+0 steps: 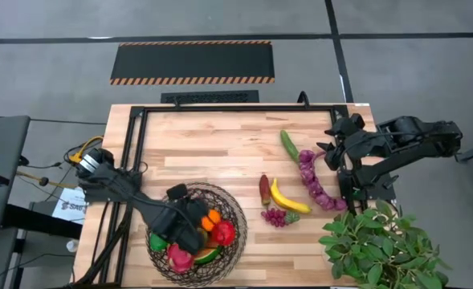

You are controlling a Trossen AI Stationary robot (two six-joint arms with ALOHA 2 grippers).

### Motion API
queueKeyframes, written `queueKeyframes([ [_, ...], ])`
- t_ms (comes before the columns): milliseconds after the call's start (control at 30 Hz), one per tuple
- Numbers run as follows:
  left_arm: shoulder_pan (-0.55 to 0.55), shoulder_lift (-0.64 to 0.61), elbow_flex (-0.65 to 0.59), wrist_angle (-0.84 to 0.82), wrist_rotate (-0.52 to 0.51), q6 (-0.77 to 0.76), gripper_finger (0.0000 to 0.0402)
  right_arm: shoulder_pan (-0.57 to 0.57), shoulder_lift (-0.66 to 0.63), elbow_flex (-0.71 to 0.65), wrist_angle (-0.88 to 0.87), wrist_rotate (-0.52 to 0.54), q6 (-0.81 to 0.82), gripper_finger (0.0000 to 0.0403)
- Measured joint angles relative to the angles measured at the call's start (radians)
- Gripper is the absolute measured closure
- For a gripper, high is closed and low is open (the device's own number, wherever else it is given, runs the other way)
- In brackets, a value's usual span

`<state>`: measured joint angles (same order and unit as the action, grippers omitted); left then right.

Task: Build produce basket
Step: Put the mango into the woven basket

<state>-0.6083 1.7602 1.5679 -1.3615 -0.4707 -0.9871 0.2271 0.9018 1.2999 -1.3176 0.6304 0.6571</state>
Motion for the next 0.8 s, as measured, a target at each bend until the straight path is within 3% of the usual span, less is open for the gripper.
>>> queueKeyframes([
  [467,-0.063,-0.061,-0.02,-0.053,-0.08,-0.053,0.0279,0.0,-0.001,0.0,0.017,0.0,-0.003,0.0148],
  [800,-0.072,-0.067,-0.185,-0.023,0.003,-0.166,0.0206,0.0,-0.001,0.0,0.017,-0.001,-0.003,0.0148],
])
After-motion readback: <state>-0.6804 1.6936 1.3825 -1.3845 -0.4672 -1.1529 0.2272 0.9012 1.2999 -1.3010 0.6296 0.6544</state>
